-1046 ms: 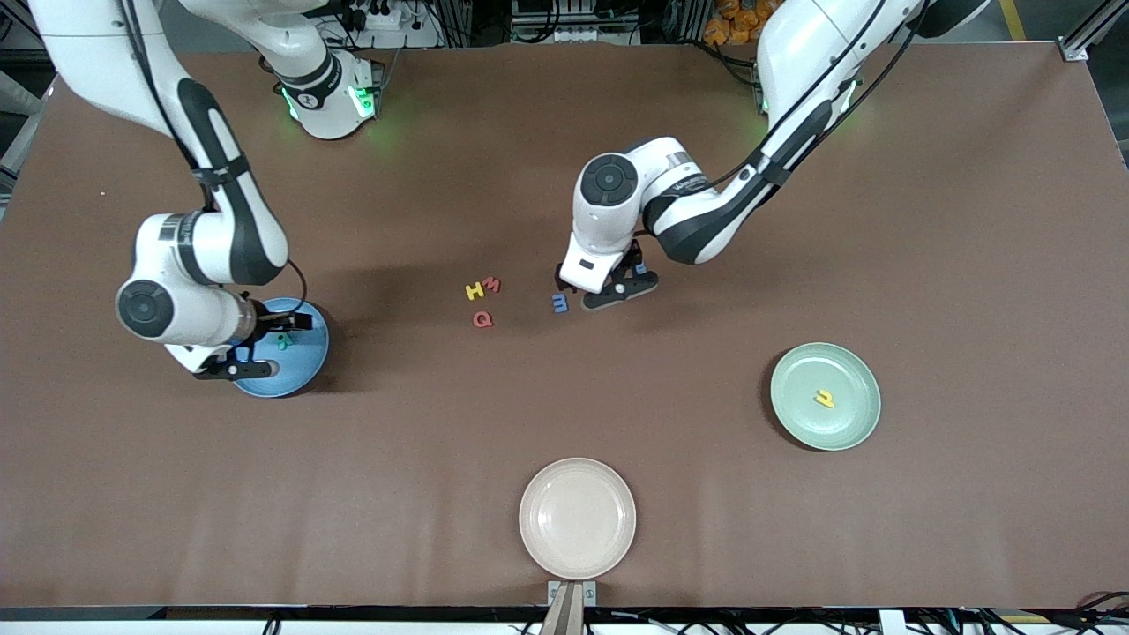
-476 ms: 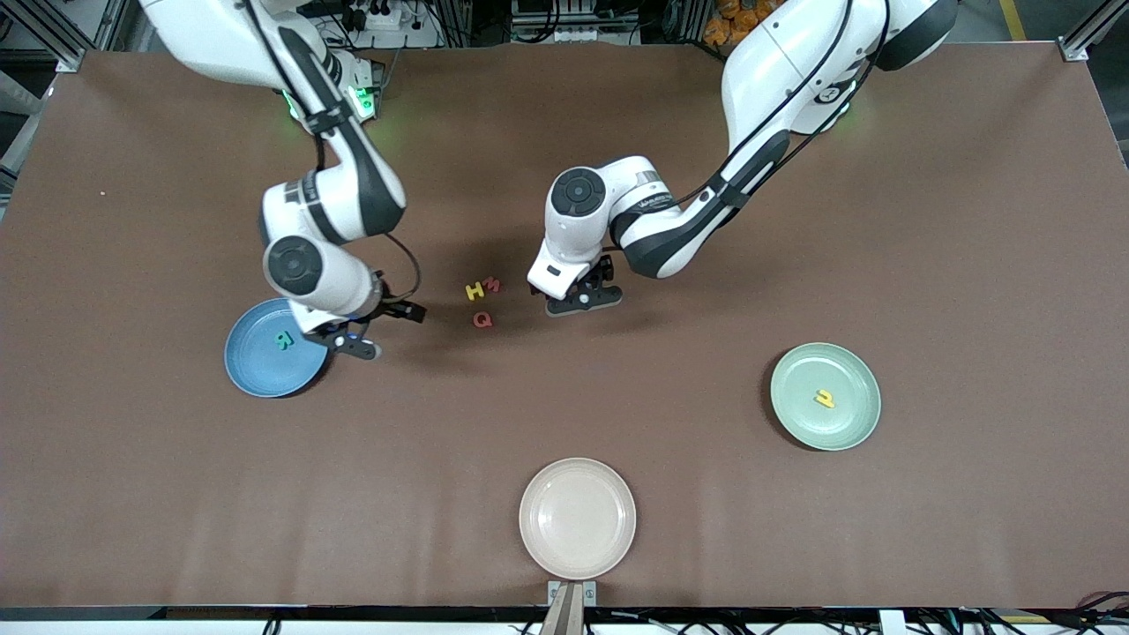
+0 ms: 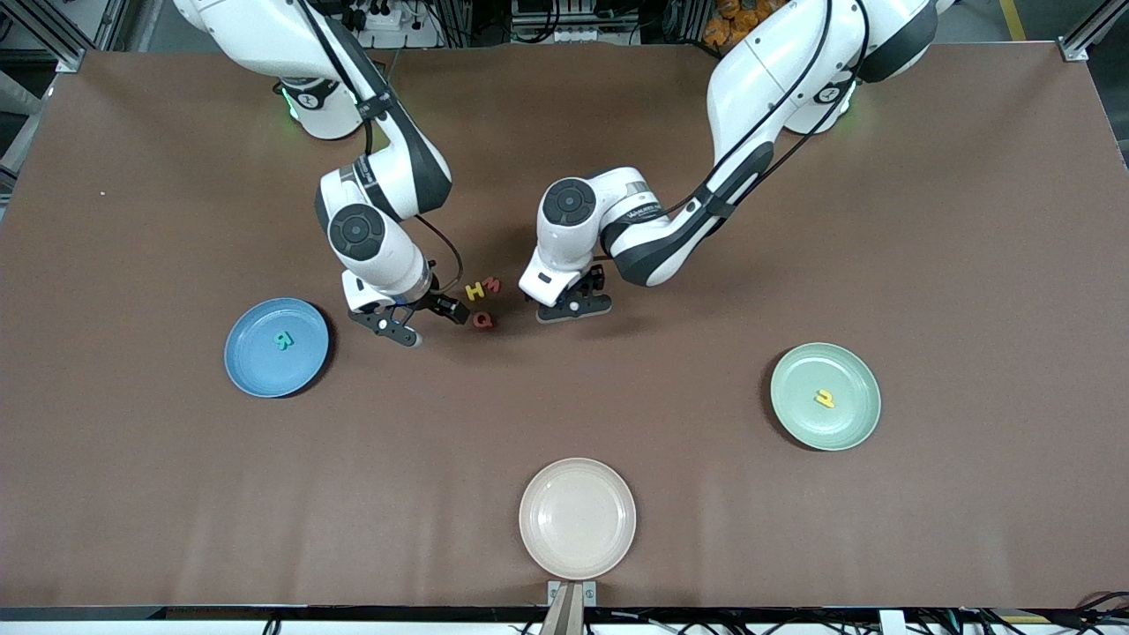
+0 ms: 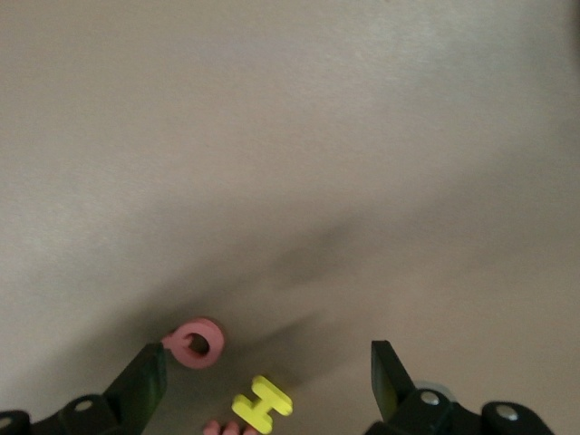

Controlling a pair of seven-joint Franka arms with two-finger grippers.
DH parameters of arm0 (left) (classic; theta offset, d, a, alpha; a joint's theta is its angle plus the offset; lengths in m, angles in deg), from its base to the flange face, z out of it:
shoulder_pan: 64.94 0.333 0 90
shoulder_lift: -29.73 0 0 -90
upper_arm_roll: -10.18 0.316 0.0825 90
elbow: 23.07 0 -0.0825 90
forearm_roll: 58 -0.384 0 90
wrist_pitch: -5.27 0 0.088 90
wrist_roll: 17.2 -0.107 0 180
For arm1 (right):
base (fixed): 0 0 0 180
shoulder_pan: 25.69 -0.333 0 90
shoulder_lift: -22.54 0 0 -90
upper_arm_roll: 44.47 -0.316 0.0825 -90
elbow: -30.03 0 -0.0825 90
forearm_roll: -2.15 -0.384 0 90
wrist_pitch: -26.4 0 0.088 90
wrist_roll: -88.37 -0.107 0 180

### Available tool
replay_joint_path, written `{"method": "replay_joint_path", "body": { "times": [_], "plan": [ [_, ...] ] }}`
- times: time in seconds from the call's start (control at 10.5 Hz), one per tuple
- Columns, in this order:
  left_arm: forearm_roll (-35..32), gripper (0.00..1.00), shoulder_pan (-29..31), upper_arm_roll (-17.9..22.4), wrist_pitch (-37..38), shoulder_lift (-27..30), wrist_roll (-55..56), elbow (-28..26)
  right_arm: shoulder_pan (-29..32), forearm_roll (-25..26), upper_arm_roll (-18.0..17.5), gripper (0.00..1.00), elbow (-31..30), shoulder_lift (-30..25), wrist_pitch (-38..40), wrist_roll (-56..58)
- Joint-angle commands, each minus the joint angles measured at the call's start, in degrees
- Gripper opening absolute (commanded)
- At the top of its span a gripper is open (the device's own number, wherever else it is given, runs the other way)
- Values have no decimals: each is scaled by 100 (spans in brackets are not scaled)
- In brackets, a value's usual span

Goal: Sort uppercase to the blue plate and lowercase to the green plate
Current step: 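Grasp blue E with the left gripper while the right gripper grasps pink o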

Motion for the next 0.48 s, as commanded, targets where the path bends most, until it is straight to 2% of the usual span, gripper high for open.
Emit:
{"method": "replay_joint_path", "body": {
  "times": [0.0,0.1,0.38],
  "plan": [
    [-155,86,-169,149,-18,-159,-13,213,-134,-56,33,100,326,384,-152,-122],
    [-155,85,-169,149,-123,-186,-4,213,-239,-56,33,100,519,665,-230,-183],
    [-173,82,-239,166,-150,-274,13,213,-310,-56,33,100,573,746,-240,-227]
  ]
}}
